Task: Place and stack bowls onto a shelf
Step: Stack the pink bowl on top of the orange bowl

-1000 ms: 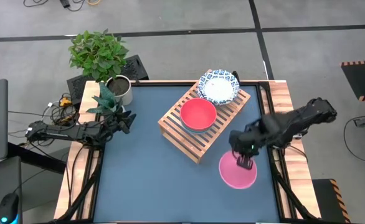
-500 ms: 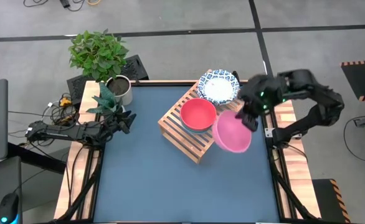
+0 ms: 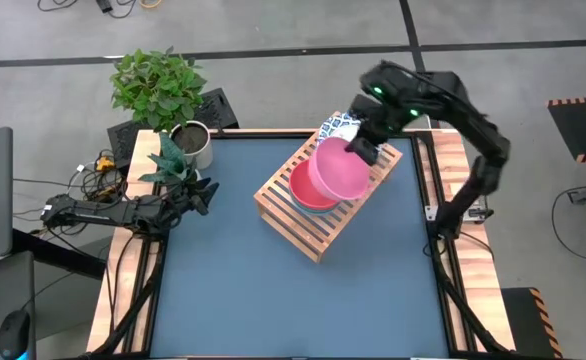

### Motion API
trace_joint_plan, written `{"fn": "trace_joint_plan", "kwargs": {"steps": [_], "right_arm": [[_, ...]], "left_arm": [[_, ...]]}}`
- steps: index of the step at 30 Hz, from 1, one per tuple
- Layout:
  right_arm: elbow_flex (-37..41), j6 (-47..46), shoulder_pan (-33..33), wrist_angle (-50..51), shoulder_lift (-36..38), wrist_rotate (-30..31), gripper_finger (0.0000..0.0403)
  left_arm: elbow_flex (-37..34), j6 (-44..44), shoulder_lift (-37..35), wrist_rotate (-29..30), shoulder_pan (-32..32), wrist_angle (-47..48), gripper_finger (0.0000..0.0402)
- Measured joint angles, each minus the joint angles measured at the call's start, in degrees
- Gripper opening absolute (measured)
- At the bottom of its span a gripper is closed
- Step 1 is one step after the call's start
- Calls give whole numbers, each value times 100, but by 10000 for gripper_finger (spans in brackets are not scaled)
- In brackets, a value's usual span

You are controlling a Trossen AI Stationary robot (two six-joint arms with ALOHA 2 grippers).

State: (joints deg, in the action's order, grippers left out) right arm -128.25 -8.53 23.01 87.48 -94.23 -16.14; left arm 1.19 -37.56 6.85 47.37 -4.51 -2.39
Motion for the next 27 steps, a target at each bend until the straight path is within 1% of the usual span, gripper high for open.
{"fn": "trace_joint_plan", "kwargs": {"steps": [3, 4, 7, 10, 14, 22, 27], "right_arm": [[-586, 301, 247, 273, -568, -156, 29], [-690, 373, 306, 218, -722, -204, 29], [-622, 522, 502, 273, -917, -502, 29], [-635, 589, 584, 242, -1075, -520, 29], [-626, 707, 682, 255, -1140, -572, 29], [-633, 723, 470, 254, -1161, -625, 29], [-532, 759, 319, 257, -1179, -224, 29]], "left_arm": [[0, -4, 0, 0, 0, 0, 253], [0, -4, 1, 0, 2, 0, 253], [0, -13, 2, -1, 0, 0, 253], [0, -15, 0, -4, 0, 0, 253], [0, -16, 0, -15, 2, 0, 253], [0, -17, 1, -17, 1, 0, 253], [0, -17, 2, -20, 2, 0, 253]]}}
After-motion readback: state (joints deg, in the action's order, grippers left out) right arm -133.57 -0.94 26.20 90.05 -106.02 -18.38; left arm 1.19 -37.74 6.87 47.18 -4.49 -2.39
